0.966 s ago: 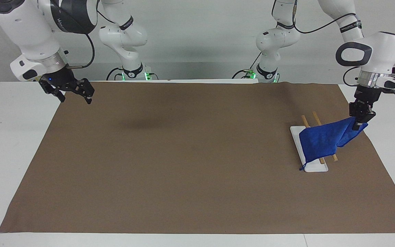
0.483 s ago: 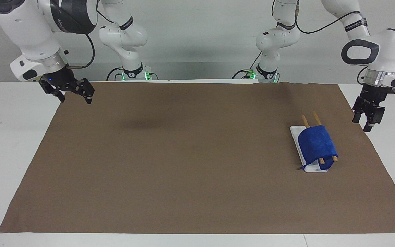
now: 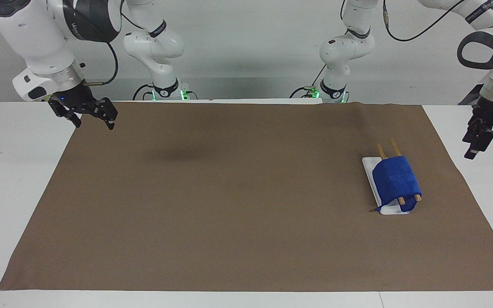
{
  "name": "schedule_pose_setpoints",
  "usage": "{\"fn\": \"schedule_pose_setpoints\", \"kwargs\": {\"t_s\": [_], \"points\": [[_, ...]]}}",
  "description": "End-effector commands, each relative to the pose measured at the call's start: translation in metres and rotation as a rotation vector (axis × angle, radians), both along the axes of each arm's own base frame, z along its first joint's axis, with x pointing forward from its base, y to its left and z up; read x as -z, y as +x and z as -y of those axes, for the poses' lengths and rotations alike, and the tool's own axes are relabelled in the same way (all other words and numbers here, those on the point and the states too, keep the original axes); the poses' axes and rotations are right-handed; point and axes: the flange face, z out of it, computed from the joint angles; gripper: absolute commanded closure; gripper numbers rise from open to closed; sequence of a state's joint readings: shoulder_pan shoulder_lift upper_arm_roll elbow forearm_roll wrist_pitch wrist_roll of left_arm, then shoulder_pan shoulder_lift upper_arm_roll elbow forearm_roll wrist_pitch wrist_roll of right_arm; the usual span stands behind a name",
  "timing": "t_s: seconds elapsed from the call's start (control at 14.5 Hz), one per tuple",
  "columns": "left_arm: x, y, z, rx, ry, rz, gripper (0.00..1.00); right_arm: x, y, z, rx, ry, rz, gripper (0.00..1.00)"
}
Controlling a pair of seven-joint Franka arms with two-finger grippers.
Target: Right arm passes towel to left arm to hang
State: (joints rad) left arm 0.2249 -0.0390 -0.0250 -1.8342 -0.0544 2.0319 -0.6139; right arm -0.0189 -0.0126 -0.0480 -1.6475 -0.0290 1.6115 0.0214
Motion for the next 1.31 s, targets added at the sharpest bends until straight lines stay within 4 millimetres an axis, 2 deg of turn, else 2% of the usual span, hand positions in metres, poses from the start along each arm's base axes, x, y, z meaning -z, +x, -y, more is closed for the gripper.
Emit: {"fn": "schedule_pose_setpoints", "kwargs": {"t_s": [0.0, 0.07, 0.14, 0.21, 0.28, 0.41, 0.62, 0.83, 0.9, 1.03, 1.1, 1.24], "points": [[-0.038, 0.002, 0.030, 0.201, 0.047, -0.093, 0.00, -0.002, -0.003, 0.002, -0.019, 0.001, -0.006, 0.00], [-0.052, 0.000, 0.055, 0.325, 0.056, -0.130, 0.00, -0.002, -0.003, 0.001, -0.020, 0.003, -0.006, 0.00], [-0.056, -0.005, 0.070, 0.441, 0.058, -0.192, 0.00, -0.002, -0.003, 0.001, -0.020, 0.003, -0.006, 0.00], [-0.056, -0.012, 0.075, 0.517, 0.066, -0.243, 0.00, -0.002, -0.003, 0.002, -0.019, 0.003, -0.006, 0.00], [-0.057, -0.022, 0.092, 0.606, 0.059, -0.296, 0.00, -0.002, -0.003, 0.002, -0.019, 0.003, -0.006, 0.00], [-0.050, -0.037, 0.112, 0.741, 0.036, -0.376, 0.00, -0.002, -0.003, 0.002, -0.019, 0.003, -0.006, 0.00], [-0.045, -0.050, 0.135, 0.801, 0.025, -0.410, 0.00, -0.002, -0.003, 0.002, -0.019, 0.001, -0.006, 0.00], [-0.045, -0.047, 0.149, 0.849, 0.040, -0.380, 0.00, -0.002, -0.003, 0.002, -0.019, 0.001, -0.006, 0.00], [-0.038, -0.050, 0.159, 0.882, 0.040, -0.391, 0.00, -0.002, -0.004, 0.002, -0.019, 0.003, -0.008, 0.00], [-0.035, -0.052, 0.168, 0.896, 0.040, -0.402, 0.00, -0.002, -0.004, 0.002, -0.019, 0.003, -0.008, 0.00], [-0.033, -0.052, 0.166, 0.898, 0.039, -0.404, 0.00, -0.002, -0.004, 0.002, -0.019, 0.003, -0.008, 0.00], [-0.043, -0.045, 0.153, 0.884, 0.043, -0.377, 0.00, -0.002, -0.004, 0.002, -0.019, 0.001, -0.008, 0.00]]}}
